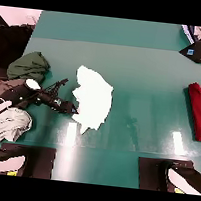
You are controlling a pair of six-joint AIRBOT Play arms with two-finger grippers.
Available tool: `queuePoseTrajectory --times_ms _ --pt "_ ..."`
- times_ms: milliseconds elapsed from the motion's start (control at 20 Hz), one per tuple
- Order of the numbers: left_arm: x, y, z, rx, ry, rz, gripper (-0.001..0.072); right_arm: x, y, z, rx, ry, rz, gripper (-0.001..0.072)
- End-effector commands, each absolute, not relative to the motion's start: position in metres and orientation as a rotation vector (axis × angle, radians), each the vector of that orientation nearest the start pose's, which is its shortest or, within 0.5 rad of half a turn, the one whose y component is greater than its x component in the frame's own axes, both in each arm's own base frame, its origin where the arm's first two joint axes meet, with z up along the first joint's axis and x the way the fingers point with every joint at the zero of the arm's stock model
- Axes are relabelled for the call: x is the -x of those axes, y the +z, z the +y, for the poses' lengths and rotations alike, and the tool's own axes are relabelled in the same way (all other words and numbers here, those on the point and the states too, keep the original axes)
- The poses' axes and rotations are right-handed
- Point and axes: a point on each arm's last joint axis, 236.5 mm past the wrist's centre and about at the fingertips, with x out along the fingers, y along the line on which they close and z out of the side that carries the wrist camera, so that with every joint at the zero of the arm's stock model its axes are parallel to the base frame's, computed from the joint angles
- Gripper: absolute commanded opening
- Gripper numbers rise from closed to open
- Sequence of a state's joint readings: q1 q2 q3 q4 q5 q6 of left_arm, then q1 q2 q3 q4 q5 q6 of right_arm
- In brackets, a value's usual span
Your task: Fold the shirts.
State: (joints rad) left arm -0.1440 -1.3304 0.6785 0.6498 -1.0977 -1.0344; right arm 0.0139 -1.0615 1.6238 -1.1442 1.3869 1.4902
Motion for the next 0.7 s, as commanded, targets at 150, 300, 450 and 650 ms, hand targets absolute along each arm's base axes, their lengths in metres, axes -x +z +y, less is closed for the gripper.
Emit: queuePoseTrajectory --times_ms 150,300,450,650 --pt "-0.237 -0.079 -0.231 0.450 -0.796 1.482 0.0035 -0.361 0.267 0.102 -0.166 0.409 0.798 0.0019" --pt "-0.245 -0.051 -0.228 0.419 -0.853 1.483 0.0024 -0.361 0.266 0.102 -0.167 0.410 0.801 0.0020" --pt "-0.280 0.014 -0.196 0.221 -0.803 1.346 0.0024 -0.360 0.249 0.108 -0.197 0.431 0.843 0.0020" --pt "-0.302 0.129 -0.142 -0.114 -0.682 1.093 0.0026 -0.360 0.180 0.140 -0.344 0.540 0.985 0.0271"
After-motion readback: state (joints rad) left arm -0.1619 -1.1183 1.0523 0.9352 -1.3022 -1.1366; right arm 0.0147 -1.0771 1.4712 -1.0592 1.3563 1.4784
